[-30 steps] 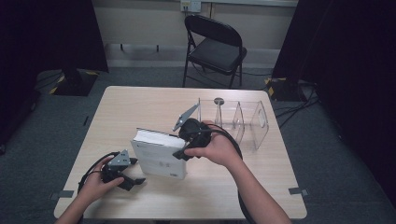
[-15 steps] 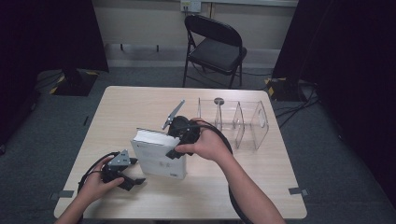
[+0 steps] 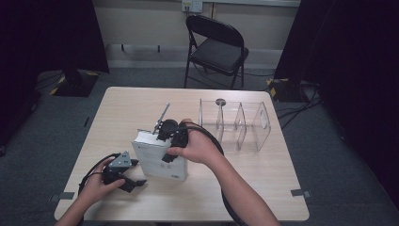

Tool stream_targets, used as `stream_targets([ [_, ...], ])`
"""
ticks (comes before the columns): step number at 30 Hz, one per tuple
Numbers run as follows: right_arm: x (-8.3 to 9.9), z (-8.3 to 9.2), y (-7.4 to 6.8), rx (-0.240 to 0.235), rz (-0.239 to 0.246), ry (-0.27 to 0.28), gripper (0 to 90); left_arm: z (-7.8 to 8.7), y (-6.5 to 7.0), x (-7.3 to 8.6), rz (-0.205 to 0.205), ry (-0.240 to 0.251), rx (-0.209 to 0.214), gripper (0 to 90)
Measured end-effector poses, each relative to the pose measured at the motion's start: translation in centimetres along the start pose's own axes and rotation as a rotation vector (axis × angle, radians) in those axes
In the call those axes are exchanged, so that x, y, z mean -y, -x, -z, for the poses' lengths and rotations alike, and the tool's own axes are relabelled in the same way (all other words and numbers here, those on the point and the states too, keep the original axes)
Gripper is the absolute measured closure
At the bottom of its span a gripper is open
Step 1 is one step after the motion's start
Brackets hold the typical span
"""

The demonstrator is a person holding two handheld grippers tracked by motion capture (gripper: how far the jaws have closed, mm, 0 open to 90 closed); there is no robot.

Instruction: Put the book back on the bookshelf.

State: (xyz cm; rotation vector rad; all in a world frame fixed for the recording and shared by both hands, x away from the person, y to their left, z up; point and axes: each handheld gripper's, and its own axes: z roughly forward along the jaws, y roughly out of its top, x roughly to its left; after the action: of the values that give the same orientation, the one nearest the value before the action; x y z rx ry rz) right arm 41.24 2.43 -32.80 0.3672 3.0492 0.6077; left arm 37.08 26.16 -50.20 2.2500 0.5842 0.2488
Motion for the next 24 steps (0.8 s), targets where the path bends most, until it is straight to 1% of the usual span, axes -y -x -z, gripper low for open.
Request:
stream_targets([
  [3, 0.05, -0.02, 0.03, 0.01, -0.015, 0.014, 38.9, 0.0, 0.01, -0.02, -0.001, -0.003, 0.001, 11.9],
  [4, 0.1, -0.1, 0.0, 0.013, -0.004, 0.019, 36.7, -0.02, 0.02, -0.02, 0.0, -0.003, 0.004, 11.7],
  [5, 0.14, -0.19, -0.08, 0.004, -0.004, 0.009, 34.3, -0.05, 0.03, -0.03, -0.001, -0.001, 0.005, 11.4],
  [6, 0.14, -0.19, -0.08, 0.004, -0.004, 0.009, 34.3, -0.05, 0.03, -0.03, -0.001, -0.001, 0.005, 11.2],
  [7, 0.0, -0.54, -0.33, -0.002, 0.017, 0.003, 31.3, -0.04, 0.04, -0.04, -0.003, -0.003, -0.001, 11.0],
  [9, -0.11, -0.61, -0.43, 0.025, 0.034, -0.007, 31.4, -0.06, 0.04, -0.04, -0.002, -0.003, 0.003, 10.8],
  [13, -0.32, -0.61, -0.23, 0.04, 0.033, -0.038, 34.7, -0.07, 0.04, -0.05, -0.003, -0.005, 0.002, 10.5],
  [14, -0.32, -0.61, -0.23, 0.04, 0.033, -0.038, 34.7, -0.07, 0.04, -0.05, -0.003, -0.005, 0.002, 10.4],
  [15, -0.46, -0.62, -0.22, 0.048, 0.042, -0.056, 36.1, -0.1, 0.07, -0.07, -0.002, -0.004, 0.001, 10.2],
  [17, -0.55, -0.66, -0.3, 0.047, 0.054, -0.068, 37.5, -0.13, 0.09, -0.08, 0.0, -0.005, 0.003, 9.8],
  [18, -0.63, -0.69, -0.32, 0.045, 0.064, -0.083, 38.0, -0.08, 0.05, -0.11, -0.003, -0.012, 0.008, 9.6],
  [19, -0.7, -0.68, -0.33, 0.049, 0.063, -0.092, 38.2, -0.09, 0.06, -0.11, -0.003, -0.013, 0.009, 9.5],
  [23, -0.75, -0.7, -0.2, 0.045, 0.074, -0.094, 38.4, -0.11, 0.06, -0.13, -0.004, -0.013, 0.01, 9.1],
  [24, -0.73, -0.68, -0.22, 0.045, 0.069, -0.092, 38.5, -0.11, 0.06, -0.13, -0.004, -0.013, 0.01, 9.1],
])
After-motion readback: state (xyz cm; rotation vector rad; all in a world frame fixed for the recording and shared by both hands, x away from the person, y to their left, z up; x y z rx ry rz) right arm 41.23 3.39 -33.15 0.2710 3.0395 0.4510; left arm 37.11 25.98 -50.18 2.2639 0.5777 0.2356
